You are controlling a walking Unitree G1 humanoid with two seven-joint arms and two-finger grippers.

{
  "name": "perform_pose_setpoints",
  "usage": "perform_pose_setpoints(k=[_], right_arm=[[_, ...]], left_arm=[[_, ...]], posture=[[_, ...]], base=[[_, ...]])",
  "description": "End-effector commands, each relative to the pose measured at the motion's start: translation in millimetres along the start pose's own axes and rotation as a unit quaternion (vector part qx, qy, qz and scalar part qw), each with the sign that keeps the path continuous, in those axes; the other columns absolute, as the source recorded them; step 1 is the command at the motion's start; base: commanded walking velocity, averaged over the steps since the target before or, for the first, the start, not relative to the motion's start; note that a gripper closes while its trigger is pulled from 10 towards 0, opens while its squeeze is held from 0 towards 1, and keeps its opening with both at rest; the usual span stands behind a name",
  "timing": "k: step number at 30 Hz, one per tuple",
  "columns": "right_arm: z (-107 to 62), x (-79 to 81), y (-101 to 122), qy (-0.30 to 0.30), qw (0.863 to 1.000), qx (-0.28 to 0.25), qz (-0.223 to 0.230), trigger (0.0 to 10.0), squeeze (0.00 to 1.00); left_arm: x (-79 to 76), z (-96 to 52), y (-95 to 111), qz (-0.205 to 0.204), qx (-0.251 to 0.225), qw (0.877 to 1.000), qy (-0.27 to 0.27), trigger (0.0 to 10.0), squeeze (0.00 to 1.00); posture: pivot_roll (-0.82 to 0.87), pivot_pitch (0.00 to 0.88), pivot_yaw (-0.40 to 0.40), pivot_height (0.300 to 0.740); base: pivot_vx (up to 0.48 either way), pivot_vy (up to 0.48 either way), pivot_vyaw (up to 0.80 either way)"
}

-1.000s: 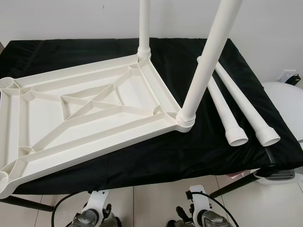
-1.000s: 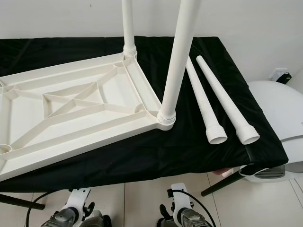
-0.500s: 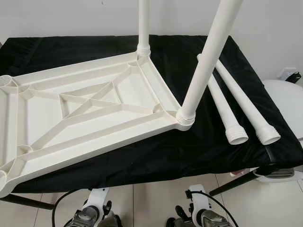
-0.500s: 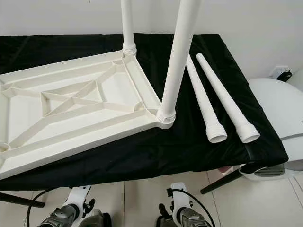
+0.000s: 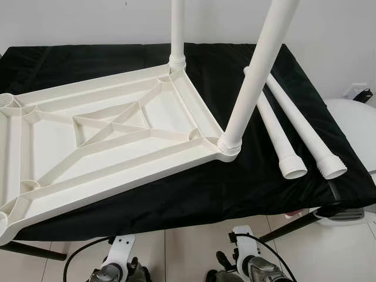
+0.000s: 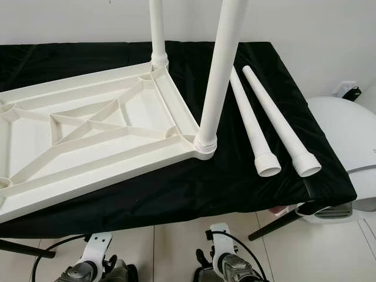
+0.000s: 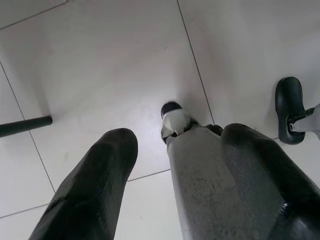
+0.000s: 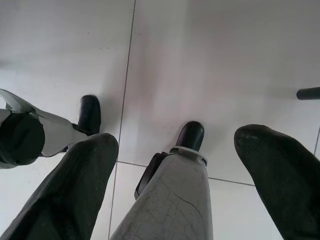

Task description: Building children table

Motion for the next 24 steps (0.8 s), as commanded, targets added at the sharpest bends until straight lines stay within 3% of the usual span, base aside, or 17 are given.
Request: perform_pose_setpoints(k=[1,11,18,24], right_arm=[[-1.9,1.2,-11,0.004,1.000,0.018,0.001,10.0,0.00],[-2.1,-1.1,-10,0.000,1.000,0.018,-0.001,10.0,0.00],[-1.3,-3.1,-6,-0.007,1.000,0.012,0.011,10.0,0.00],[-0.6,-1.8,-5,-0.012,1.000,0.006,0.025,10.0,0.00]], left_arm=[[-6.7,-1.7,-11,-0.001,0.018,1.000,-0.019,10.0,0.00],[-11.7,-1.6,-12,-0.020,0.019,1.000,-0.010,10.0,0.00],[0.7,-4.6,-21,-0.076,0.024,0.997,0.022,10.0,0.00],[2.2,-7.2,-29,-0.072,0.030,0.997,0.024,10.0,0.00]], posture=[[0.04,0.109,0.010,0.740],[0.03,0.091,-0.003,0.740],[0.03,0.064,0.007,0.740],[0.02,0.052,0.023,0.740]], base=[[0.000,0.000,0.00],[0.000,0.000,0.00],[0.000,0.000,0.00],[0.000,0.000,0.00]])
Point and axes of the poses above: a point about 5 cm out from each wrist's last joint towards the gripper, its own z axis pointing out of the wrist towards the gripper, its own y axis along the axis of the wrist's last joint, x = y × z, the point moved 4 cm from there along z, pointing out of the wrist towards the gripper, and after that the axes turned 4 degrees about z, right-handed, at the moved point
